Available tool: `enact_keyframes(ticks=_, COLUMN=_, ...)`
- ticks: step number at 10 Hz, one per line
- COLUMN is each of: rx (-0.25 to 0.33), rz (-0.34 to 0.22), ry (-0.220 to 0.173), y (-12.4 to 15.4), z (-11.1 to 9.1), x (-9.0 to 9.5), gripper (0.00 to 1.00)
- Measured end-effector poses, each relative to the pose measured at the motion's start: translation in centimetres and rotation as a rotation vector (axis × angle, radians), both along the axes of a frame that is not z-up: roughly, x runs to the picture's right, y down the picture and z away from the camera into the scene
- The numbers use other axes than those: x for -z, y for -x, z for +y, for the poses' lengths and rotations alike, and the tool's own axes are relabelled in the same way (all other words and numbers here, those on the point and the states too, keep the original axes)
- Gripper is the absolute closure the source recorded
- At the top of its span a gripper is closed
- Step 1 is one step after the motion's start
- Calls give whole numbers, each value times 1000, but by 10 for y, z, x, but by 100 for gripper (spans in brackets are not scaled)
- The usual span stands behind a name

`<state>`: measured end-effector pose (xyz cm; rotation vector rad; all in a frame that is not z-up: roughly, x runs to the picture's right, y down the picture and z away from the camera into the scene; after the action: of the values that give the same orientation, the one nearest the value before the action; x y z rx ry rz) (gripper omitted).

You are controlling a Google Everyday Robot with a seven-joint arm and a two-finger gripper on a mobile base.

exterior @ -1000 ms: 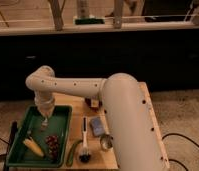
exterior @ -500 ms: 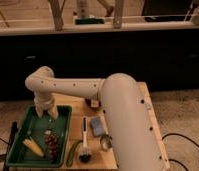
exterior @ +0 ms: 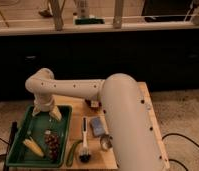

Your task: Place fork in tray

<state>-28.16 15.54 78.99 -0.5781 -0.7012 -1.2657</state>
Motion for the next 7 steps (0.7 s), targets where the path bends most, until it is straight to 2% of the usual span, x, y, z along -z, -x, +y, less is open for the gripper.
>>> enact_keyframes(ticks=7, rx=19, rz=4, ry=12, y=-5, z=-2, x=-1, gripper=20)
